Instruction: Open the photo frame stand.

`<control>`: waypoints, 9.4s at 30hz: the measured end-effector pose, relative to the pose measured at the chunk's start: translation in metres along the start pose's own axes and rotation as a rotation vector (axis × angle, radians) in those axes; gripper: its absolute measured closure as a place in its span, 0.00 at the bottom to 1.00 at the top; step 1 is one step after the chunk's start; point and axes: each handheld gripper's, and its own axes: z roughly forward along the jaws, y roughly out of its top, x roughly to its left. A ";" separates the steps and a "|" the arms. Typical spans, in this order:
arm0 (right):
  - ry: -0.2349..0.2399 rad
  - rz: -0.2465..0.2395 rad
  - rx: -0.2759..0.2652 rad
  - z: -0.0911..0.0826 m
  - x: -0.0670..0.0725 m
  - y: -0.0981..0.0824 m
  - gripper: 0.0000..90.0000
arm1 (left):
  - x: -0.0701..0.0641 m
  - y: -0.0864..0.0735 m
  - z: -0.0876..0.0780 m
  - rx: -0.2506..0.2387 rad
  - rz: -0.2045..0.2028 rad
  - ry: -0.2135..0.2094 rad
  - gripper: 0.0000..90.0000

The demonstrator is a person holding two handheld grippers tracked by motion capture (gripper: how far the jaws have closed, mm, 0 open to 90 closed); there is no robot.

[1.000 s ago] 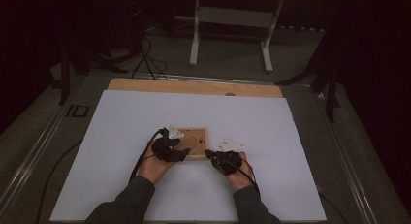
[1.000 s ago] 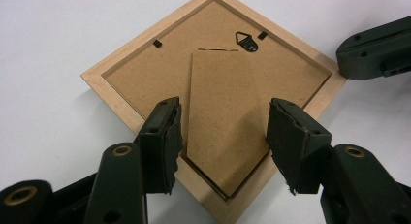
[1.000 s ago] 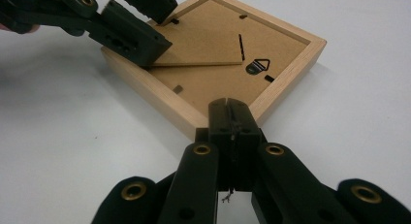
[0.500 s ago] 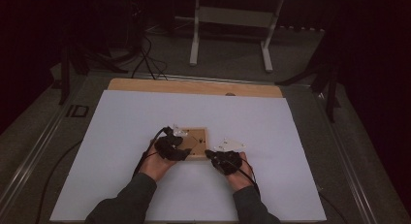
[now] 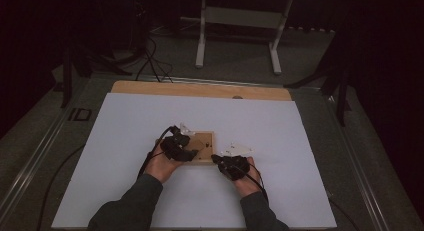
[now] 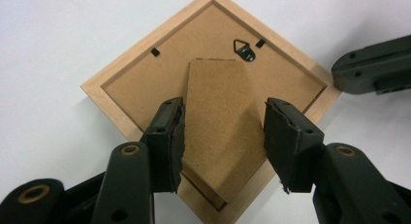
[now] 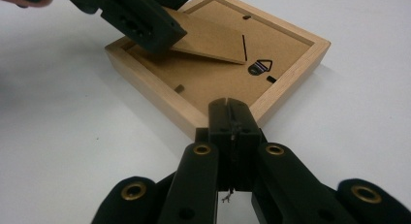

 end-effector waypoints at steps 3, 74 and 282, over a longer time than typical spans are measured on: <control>0.000 0.000 -0.002 0.000 0.000 0.000 1.00 | 0.000 0.000 0.000 0.004 -0.004 -0.001 0.56; -0.001 -0.005 -0.005 0.000 0.000 0.000 1.00 | 0.013 -0.006 -0.017 -0.029 -0.158 -0.204 0.62; 0.036 -0.037 -0.039 -0.007 -0.042 0.067 0.62 | 0.007 -0.033 0.004 -0.176 -0.165 -0.155 0.88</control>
